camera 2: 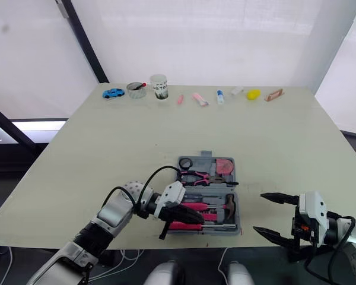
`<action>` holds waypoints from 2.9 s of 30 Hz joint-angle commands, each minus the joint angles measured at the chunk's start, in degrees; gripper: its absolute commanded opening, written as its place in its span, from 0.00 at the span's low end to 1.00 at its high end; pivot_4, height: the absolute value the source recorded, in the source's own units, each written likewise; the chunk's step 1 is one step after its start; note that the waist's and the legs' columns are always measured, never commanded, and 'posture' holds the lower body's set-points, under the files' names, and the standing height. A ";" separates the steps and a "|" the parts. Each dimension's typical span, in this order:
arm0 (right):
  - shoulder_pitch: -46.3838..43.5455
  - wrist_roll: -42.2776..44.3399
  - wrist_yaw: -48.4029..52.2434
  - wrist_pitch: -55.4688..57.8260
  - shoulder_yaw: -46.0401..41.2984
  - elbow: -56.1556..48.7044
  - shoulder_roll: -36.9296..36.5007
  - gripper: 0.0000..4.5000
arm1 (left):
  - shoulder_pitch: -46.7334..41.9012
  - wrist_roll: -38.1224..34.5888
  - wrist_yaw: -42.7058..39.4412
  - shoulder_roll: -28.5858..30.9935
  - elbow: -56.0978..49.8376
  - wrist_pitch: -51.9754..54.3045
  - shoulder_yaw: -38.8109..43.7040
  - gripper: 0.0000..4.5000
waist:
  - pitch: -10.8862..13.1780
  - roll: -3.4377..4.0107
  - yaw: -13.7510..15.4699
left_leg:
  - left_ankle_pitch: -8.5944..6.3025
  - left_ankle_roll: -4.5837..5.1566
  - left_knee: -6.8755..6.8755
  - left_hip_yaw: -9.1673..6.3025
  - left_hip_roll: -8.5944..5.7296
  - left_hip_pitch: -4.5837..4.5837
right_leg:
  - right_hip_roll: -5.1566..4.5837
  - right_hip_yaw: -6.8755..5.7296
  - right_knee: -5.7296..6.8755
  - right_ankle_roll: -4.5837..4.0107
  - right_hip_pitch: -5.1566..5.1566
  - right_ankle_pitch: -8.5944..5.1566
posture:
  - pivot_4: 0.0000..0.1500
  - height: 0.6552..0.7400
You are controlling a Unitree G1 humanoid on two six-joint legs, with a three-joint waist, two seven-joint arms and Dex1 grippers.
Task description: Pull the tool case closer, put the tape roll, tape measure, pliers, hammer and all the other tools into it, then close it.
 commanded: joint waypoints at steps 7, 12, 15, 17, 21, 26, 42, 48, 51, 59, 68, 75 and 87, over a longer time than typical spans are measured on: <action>0.42 1.04 -0.51 0.09 -0.70 -2.10 -0.26 1.00 | 1.14 3.53 -0.75 -1.24 4.89 -4.70 -0.79 0.01 | 0.00 0.00 0.00 | 0.00 0.00 0.00 0.00 0.00 0.00 | 0.00 -0.01 0.00 0.00 0.00 0.00 | 1.00 1.00; 0.26 0.91 -0.44 -0.18 -0.83 -1.60 -0.36 1.00 | 2.48 8.45 1.02 -0.93 12.60 -9.65 -1.99 0.01 | -0.13 0.06 0.00 | 0.00 0.00 0.00 -0.01 0.00 0.04 | 0.00 0.00 0.00 0.00 0.03 0.00 | 1.00 1.00; 0.34 0.82 -0.35 -0.31 -0.89 -1.39 -0.39 1.00 | 2.56 9.35 1.63 -1.18 15.56 -11.29 -2.09 0.01 | -0.66 0.20 -0.10 | 0.00 0.00 -0.01 -0.01 0.00 0.11 | 0.00 0.00 0.00 -0.01 0.06 0.00 | 1.00 1.00; 0.49 0.85 -0.39 -0.27 -0.92 -1.47 -0.35 1.00 | 2.58 9.05 1.58 -1.37 15.57 -11.76 -2.06 0.01 | -0.93 0.29 -0.13 | 0.00 0.00 -0.02 0.00 0.02 0.17 | 0.01 -0.01 0.01 -0.01 0.09 0.00 | 1.00 1.00; 0.42 1.52 -0.95 0.22 -1.04 -1.48 0.18 1.00 | 3.69 5.44 0.56 -1.73 10.32 -8.42 -1.03 0.01 | -1.00 0.35 -0.19 | 0.00 0.00 -0.02 -0.01 0.03 0.41 | 0.03 0.02 0.01 -0.22 0.27 -0.13 | 1.00 1.00; -0.06 2.95 -2.96 1.17 -1.87 -0.99 1.68 1.00 | 4.96 0.08 3.83 -2.03 -0.66 -0.15 3.62 0.01 | -0.96 0.32 -0.21 | -0.01 0.00 -0.05 -0.12 0.06 0.47 | 0.03 0.09 0.00 -0.23 0.34 -0.13 | 1.00 1.00; 1.69 0.98 -9.29 -1.59 -6.94 8.61 5.33 1.00 | 15.81 -11.89 14.90 8.40 -10.70 9.87 30.66 0.17 | -0.89 0.31 -0.29 | -0.01 0.00 -0.18 -0.26 0.06 0.18 | 0.03 0.07 -0.04 -0.17 0.03 -0.11 | 1.00 1.00; 5.02 -0.99 -11.79 -5.54 -10.46 13.03 7.35 1.00 | 29.15 -12.77 14.87 10.30 -8.59 1.77 41.77 0.73 | -0.89 0.29 -0.05 | -0.01 0.00 -0.17 -0.12 0.08 0.19 | -0.07 0.10 -0.05 -0.23 0.02 -0.15 | 1.00 1.00; 5.92 -1.52 -13.27 -10.12 -13.22 15.56 9.52 1.00 | 36.24 -13.46 15.60 10.25 -9.03 0.12 46.63 0.92 | -0.88 0.29 -0.19 | -0.03 -0.01 -0.27 -0.04 0.17 0.22 | -0.08 0.12 -0.10 -0.25 -0.02 -0.16 | 1.00 1.00; 11.97 -1.05 -14.04 -12.81 -16.57 16.89 11.05 1.00 | 46.72 -14.75 18.69 8.49 -10.47 -1.80 53.88 0.99 | -0.82 0.31 0.07 | -0.03 -0.01 -0.26 0.02 0.42 0.23 | -0.24 0.09 -0.15 -0.03 -0.11 -0.29 | 1.00 1.00; 10.69 -2.07 -16.70 -8.55 -13.95 14.06 9.73 1.00 | 42.24 -13.41 18.82 8.38 -10.28 -3.19 49.65 0.99 | -0.81 0.35 -0.12 | -0.04 -0.02 -0.27 0.08 0.47 0.21 | -0.41 0.09 -0.13 -0.10 -0.18 -0.25 | 1.00 1.00; 5.39 -4.28 -18.89 -1.68 -8.83 8.99 6.48 1.00 | 31.20 -9.54 17.98 11.05 -5.95 -3.00 43.18 0.99 | -0.81 0.36 -0.08 | -0.03 -0.01 -0.27 0.09 0.41 0.14 | -0.16 0.08 -0.14 -0.27 -0.17 -0.15 | 1.00 1.00; -12.12 -7.67 -15.79 4.90 2.73 13.63 3.03 0.23 | 13.55 -7.37 8.21 11.84 5.14 -0.82 31.31 0.24 | -0.78 0.32 -0.28 | -0.03 0.00 -0.28 0.12 0.10 0.06 | -0.05 0.06 -0.12 -0.26 -0.16 -0.13 | 1.00 1.00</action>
